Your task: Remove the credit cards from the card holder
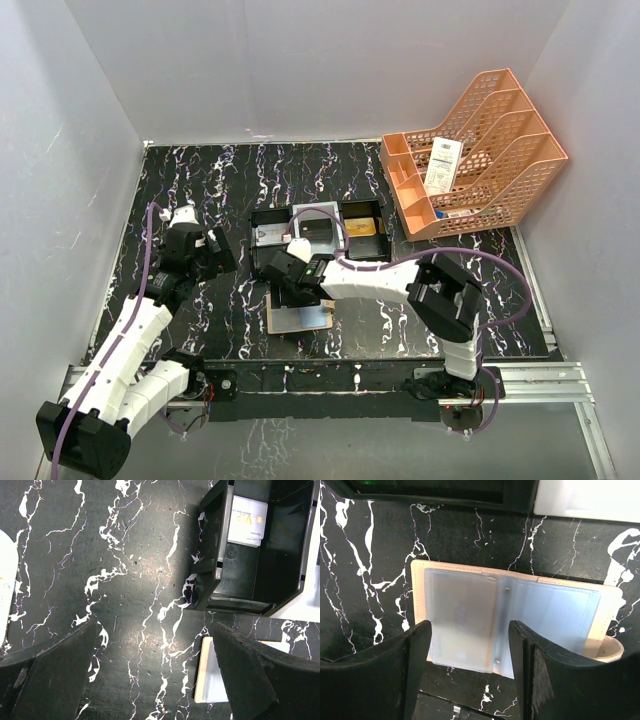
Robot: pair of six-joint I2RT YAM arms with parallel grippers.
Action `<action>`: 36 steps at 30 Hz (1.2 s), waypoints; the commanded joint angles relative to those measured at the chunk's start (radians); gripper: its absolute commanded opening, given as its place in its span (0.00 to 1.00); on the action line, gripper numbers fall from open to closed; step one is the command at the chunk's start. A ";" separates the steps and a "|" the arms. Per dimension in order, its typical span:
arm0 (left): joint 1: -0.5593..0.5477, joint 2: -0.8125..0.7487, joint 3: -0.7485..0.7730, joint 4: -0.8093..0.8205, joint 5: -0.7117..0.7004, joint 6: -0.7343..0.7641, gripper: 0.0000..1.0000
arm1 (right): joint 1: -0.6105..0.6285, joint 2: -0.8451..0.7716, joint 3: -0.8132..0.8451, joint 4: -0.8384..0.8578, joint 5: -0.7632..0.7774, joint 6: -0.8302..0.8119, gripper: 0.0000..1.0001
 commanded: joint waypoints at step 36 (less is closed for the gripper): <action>0.004 0.019 0.000 -0.014 0.008 0.005 0.99 | 0.016 0.116 0.108 -0.087 0.043 -0.025 0.60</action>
